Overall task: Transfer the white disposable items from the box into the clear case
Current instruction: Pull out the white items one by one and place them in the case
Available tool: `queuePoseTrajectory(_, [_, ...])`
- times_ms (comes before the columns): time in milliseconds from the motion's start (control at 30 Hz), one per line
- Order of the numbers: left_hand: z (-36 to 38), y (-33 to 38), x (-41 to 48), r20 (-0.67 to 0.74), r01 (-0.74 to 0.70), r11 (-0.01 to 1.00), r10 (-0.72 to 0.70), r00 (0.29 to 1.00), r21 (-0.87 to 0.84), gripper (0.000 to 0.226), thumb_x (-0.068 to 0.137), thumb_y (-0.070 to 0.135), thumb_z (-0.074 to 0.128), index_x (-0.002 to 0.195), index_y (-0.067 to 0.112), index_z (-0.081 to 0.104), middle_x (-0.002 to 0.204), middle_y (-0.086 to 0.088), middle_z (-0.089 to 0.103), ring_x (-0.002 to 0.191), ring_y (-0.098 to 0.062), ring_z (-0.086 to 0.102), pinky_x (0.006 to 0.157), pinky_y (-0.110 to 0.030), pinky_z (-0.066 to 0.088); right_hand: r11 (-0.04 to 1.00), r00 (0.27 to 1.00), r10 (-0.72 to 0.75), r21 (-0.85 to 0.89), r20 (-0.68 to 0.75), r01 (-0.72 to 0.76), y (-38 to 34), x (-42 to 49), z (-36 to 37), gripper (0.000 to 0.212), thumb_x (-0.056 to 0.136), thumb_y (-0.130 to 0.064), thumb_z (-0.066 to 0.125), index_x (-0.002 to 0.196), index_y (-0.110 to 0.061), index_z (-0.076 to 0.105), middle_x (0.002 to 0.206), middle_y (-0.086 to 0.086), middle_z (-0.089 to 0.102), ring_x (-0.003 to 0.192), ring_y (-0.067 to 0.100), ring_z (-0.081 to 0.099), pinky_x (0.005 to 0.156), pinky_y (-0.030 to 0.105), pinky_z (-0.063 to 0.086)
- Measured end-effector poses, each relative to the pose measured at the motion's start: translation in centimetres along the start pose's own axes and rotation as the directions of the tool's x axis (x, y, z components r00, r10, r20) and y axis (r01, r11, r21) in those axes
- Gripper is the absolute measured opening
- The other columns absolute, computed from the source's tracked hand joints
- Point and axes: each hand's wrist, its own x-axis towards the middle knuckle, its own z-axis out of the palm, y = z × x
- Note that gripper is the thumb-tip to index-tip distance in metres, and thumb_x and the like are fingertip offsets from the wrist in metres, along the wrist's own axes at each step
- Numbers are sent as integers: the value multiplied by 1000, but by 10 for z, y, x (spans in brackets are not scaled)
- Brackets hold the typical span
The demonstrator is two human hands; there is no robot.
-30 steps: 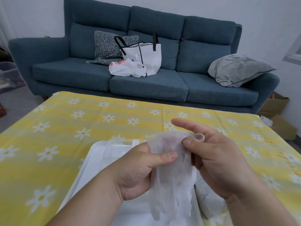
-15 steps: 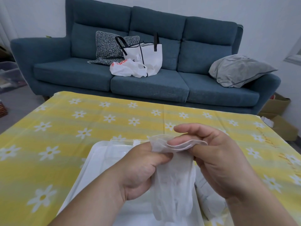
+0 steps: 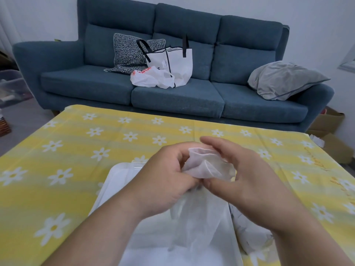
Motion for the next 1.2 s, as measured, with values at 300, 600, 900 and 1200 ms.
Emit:
queuePoseTrajectory(300, [-16,-20,-7,150,146,976,-122,981,-162,46,69,0,81,112,12,68,101,-7,76,92,-20,71,74,-30,57,929,996,92,359,20,-93,-12,3,2,15,78,-20,61,78,-10,73,74,18,70,63,24,61,59,41,47])
queuePoseTrajectory(600, [-66,-36,-21,14,426,856,-442,897,-294,30,65,11,72,93,-1,77,98,-20,76,78,-27,72,66,-28,58,811,902,387,537,-191,-234,-2,12,2,25,95,-5,57,78,-7,75,70,9,73,62,18,61,64,35,46])
queuePoseTrajectory(900, [-85,-59,-26,-196,670,707,-641,742,225,9,80,6,68,87,2,73,72,-11,70,57,-20,63,57,-25,45,813,815,580,77,-13,-577,48,16,66,11,79,-6,55,72,2,56,54,16,59,40,29,52,43,40,49])
queuePoseTrajectory(1200, [-85,-31,-23,-333,512,518,-402,853,685,26,73,27,80,96,32,68,100,15,61,87,-9,65,82,-31,56,764,885,449,-459,-126,-453,30,17,51,20,86,-31,63,106,-32,65,95,-10,70,89,16,64,72,28,50])
